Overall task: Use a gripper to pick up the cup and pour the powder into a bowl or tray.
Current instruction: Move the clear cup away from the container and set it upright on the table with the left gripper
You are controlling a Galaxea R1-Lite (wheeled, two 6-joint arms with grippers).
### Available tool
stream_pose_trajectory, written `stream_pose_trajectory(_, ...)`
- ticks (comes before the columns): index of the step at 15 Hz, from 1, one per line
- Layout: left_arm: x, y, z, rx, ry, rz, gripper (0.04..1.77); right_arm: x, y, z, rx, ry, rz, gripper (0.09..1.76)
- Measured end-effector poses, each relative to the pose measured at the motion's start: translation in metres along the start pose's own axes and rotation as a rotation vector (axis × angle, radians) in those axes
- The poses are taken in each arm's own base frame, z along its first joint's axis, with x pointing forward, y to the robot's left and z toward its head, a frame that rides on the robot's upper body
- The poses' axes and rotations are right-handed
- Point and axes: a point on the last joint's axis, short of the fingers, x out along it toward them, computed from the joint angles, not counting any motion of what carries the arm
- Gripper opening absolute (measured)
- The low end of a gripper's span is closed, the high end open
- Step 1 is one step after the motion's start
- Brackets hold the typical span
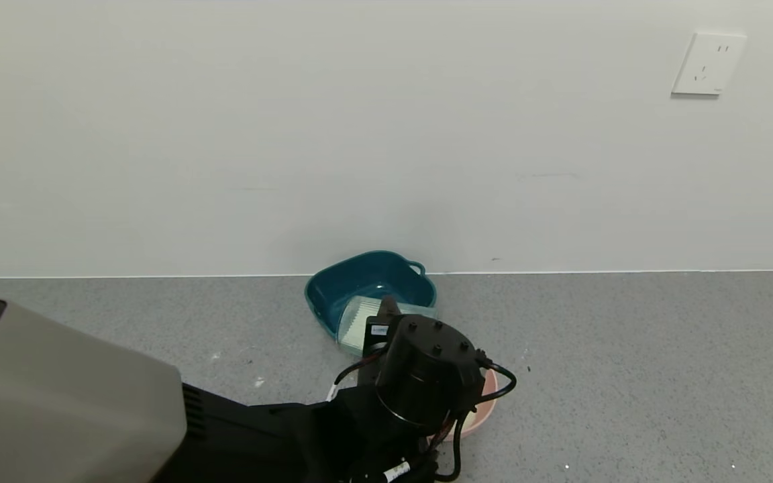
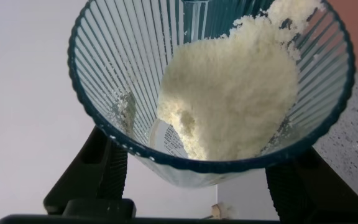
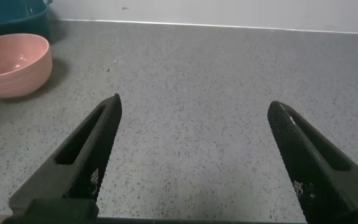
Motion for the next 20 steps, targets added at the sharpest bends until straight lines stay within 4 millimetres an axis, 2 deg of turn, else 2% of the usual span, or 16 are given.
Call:
stream_pose_trajectory(5, 0.009, 0.009, -0.014, -0.229, -0.036, 0.031, 1.26, 0.0, 0.0, 0.0, 0.0, 0.0, 0.0, 1.71)
stream_pose_trajectory(14, 0.0, 0.005, -0.032, -0.734, -0.13, 0.001, 1.26, 0.0, 0.0, 0.0, 0.0, 0.0, 0.0, 1.71)
stream_pose_trajectory(17, 0.0, 0.017, -0.051, -0.881, -0.178, -0.016, 1.26, 0.0, 0.0, 0.0, 0.0, 0.0, 0.0, 1.71)
stream_pose_trajectory(20, 0.004, 0.024, -0.083, -1.019, -0.257, -0.08, 1.26, 0.0, 0.0, 0.0, 0.0, 0.0, 0.0, 1.71)
